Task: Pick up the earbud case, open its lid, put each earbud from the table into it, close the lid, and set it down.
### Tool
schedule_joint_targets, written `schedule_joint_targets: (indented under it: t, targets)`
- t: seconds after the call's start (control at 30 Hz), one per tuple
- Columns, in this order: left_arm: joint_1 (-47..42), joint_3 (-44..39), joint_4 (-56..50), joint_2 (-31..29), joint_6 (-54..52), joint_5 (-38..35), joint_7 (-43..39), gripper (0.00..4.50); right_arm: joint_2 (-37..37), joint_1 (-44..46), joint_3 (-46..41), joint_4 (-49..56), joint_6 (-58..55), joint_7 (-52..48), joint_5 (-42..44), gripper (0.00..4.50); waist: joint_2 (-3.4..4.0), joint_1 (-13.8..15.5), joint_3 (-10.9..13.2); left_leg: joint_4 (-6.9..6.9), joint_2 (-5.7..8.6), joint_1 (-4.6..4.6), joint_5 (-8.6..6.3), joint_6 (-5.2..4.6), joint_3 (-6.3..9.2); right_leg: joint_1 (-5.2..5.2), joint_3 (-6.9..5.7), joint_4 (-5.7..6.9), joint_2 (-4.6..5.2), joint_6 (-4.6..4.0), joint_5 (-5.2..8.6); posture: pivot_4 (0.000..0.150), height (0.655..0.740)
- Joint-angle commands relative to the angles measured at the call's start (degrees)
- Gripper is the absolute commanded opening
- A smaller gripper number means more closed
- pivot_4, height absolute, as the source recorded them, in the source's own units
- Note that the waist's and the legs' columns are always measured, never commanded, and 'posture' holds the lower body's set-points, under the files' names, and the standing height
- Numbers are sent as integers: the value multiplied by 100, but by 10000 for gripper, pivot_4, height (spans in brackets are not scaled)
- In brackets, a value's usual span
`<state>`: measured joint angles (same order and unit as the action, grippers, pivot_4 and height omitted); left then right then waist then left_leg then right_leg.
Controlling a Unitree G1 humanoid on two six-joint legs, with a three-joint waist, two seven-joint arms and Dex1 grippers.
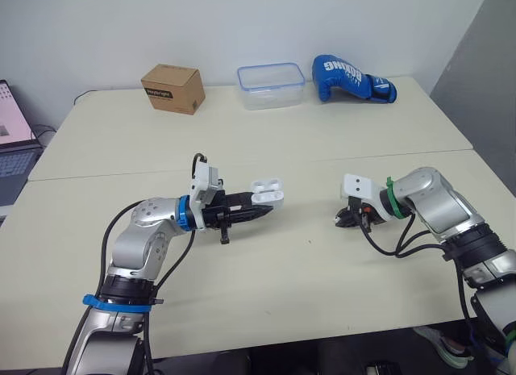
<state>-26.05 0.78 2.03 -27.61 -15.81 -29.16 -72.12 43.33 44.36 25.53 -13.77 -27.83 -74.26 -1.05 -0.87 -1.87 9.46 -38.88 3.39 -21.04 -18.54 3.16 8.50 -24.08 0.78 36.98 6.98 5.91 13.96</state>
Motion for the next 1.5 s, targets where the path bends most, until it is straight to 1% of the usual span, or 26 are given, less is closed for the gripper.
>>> schedule_joint_targets:
  t: [0.03, 0.2, 0.37, 0.93, 1.1, 1.27, 1.33, 1.37, 1.5]
  targets:
    - [-40, -18, -215, -21, 49, -110, -51, 7527, 384, -2, -65, 468, 70, -510, 12, 4251, 0, 1, 0, 0, 0, 0, 0, 0, 0, 0, -1, -1, 0, 0, 0, 1500, 7307]
    - [-64, 5, -183, 25, 77, -94, -37, 7527, 894, -198, 188, 1010, 435, -912, -314, 4251, 0, 5, 0, 0, 0, 0, 0, 0, 0, 0, -1, 0, 0, 0, 0, 1500, 7307]
    - [-41, 33, -181, 67, 101, -79, -28, 7527, 1139, -511, 323, 1280, 859, -1031, -638, 4251, 0, 6, 0, 0, -1, 0, 0, 0, -3, 1, 0, 0, 0, 0, 0, 1500, 7307]
    - [-12, 50, -191, 51, 112, -90, -15, 7527, 1215, -700, 262, 1087, 1229, -1058, -1023, 4251, -1, 21, -1, -2, -1, 3, 0, 0, -2, 7, 1, 0, 0, 0, 0, 1500, 7307]
    - [-27, 59, -172, 57, 122, -84, -27, 7527, 1275, -771, 264, 1156, 992, -1089, -1124, 4251, -3, 35, -2, -3, 0, 4, 0, 0, -1, 10, 0, -1, 0, 0, 0, 1500, 7307]
    - [-51, 65, -137, 56, 132, -76, -43, 7527, 1258, -811, 213, 1297, 744, -1138, -1051, 4251, -5, 48, -3, -4, 1, 10, 0, 0, 2, 20, -3, -3, 0, 1, 0, 1500, 7307]
    - [-64, 68, -122, 59, 138, -71, -48, 7527, 1247, -829, 193, 1396, 629, -1195, -982, 11613, -5, 49, -3, -4, 1, 12, 0, 0, 5, 24, -5, -4, 0, 0, 0, 1500, 7307]
    - [-71, 69, -118, 62, 141, -70, -49, 7527, 1247, -851, 183, 1476, 608, -1207, -964, 13883, -5, 49, -3, -4, 1, 12, 0, 0, 6, 24, -6, -4, 0, 0, 0, 1500, 7307]
    - [-91, 73, -91, 69, 153, -65, -57, 7527, 1269, -852, 166, 1733, 641, -1178, -1072, 28132, -6, 33, -4, -4, -1, 15, 0, 0, 5, 26, -6, -3, 0, 1, 0, 1500, 7307]
